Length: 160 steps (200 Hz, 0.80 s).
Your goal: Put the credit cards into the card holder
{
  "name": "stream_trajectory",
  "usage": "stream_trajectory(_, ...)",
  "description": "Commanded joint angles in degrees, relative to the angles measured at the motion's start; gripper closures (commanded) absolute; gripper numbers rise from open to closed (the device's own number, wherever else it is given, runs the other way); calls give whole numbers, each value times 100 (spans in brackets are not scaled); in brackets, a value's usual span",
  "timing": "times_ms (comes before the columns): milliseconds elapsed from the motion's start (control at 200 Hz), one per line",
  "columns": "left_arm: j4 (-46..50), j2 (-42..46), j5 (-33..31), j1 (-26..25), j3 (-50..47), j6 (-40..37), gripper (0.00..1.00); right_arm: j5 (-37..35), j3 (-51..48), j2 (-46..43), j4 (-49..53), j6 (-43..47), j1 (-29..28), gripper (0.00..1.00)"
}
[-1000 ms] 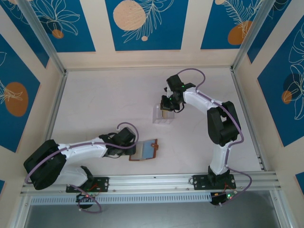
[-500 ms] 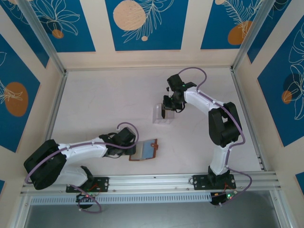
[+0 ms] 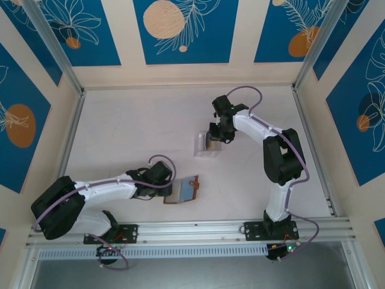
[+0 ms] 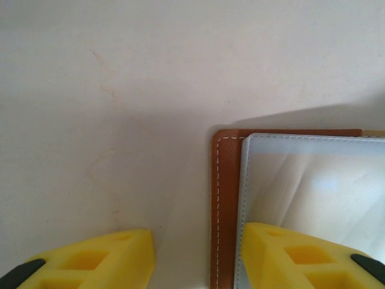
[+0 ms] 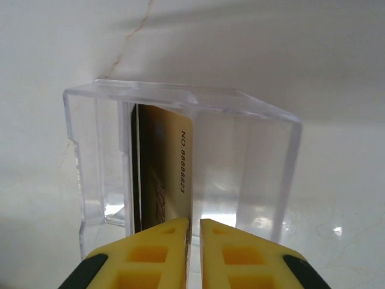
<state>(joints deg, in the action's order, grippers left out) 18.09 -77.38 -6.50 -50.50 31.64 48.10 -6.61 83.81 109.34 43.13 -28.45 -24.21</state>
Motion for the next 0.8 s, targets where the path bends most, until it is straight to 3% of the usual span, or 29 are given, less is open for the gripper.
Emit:
stream_trajectory(0,-727,-768,237,-48,-379,77,54,-51,-52,40,179,41,38,84)
stream_trajectory(290,-727,-754,237,-50,-386,77,54,94,-27,65,98,67,56,80)
stream_trajectory(795,-751,-769,237,-48,-400,77,54,524,-51,324,-68,120,140,85)
